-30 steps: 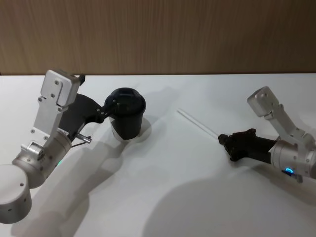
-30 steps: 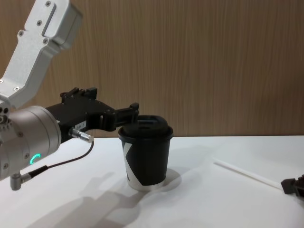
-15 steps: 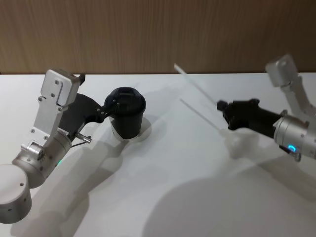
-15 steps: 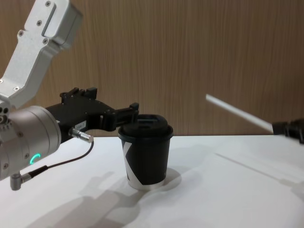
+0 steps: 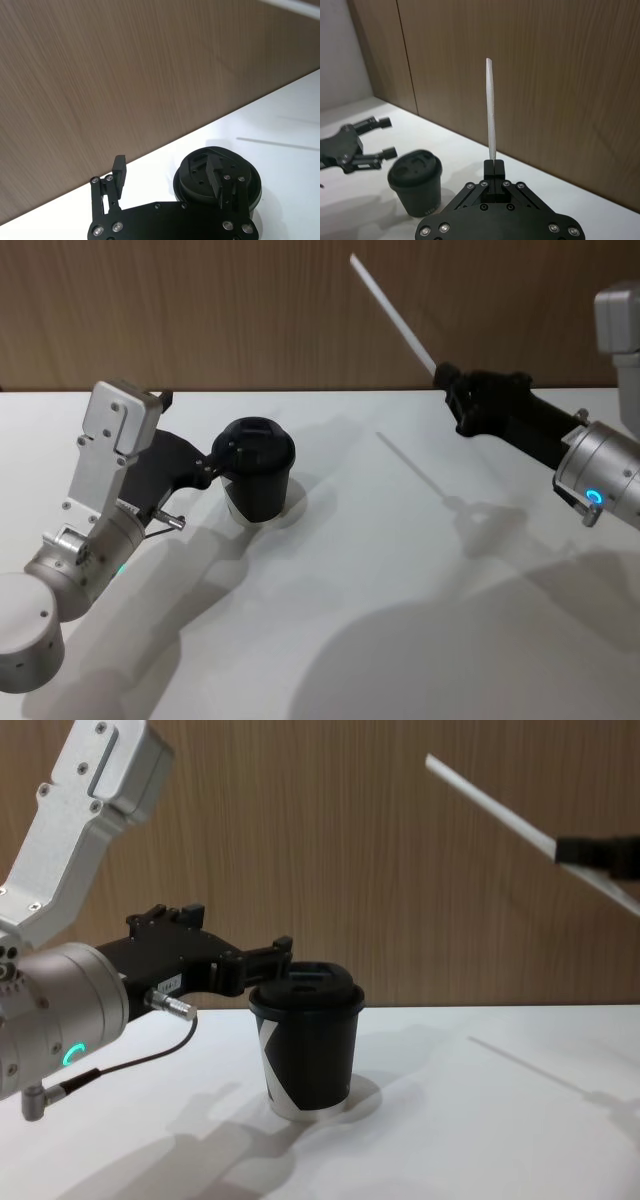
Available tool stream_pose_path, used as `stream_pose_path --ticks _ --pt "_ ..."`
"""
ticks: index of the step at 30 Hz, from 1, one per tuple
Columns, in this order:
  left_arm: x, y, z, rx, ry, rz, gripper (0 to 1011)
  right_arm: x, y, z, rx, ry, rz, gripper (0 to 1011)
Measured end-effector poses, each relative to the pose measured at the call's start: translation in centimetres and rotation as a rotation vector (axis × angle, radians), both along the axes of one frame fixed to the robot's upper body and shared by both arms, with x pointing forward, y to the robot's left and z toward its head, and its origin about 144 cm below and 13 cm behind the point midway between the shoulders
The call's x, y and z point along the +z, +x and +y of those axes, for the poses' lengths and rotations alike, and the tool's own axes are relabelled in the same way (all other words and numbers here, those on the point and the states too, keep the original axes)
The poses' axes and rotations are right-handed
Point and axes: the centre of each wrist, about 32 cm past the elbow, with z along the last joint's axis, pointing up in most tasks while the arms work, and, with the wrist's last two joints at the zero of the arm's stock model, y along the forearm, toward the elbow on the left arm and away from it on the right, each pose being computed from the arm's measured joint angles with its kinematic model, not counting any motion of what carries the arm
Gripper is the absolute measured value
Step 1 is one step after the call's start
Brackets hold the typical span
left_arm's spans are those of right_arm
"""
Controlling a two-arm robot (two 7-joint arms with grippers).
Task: Pick up the straw with one hand, pass it to the other hand, and insert it into the cup.
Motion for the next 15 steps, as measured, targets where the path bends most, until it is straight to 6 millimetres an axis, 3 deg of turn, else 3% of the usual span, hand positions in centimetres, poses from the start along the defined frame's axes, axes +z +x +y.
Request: stream_pose_path --ticks 15 --pt "0.0 0.0 0.0 0.000 0.000 0.000 1003 1.1 -0.6 3.1 0.100 0.211 -0.013 2"
